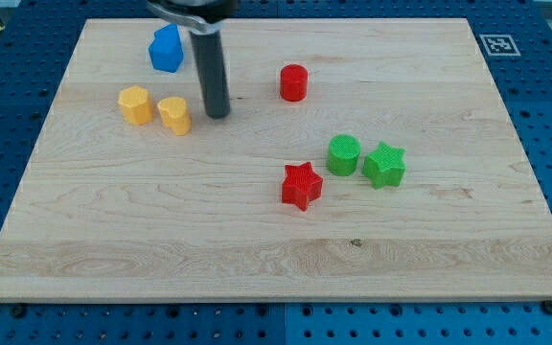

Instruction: Place the yellow heart and circles in a triangle shape

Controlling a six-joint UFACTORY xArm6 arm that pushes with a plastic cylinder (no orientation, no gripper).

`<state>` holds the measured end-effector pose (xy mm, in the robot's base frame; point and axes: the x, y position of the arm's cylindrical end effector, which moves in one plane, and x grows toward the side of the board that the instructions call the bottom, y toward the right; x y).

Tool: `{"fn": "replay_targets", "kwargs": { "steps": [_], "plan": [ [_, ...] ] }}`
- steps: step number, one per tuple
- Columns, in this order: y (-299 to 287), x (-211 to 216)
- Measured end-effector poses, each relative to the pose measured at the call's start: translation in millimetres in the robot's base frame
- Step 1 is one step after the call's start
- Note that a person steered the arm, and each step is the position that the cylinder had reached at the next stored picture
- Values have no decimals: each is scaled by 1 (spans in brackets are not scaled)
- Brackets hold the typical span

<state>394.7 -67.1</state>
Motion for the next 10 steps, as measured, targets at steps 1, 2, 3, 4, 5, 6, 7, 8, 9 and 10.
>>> {"fn": "replay_targets", "kwargs": {
  "steps": [1,2,3,4,5,6,7,8,9,10],
  "plan": [
    [37,22],
    [75,44],
    [114,60],
    [148,76],
    [165,80],
    [165,40],
    [165,-26],
    [165,-87],
    [129,-109],
    [83,-97]
  ]
}}
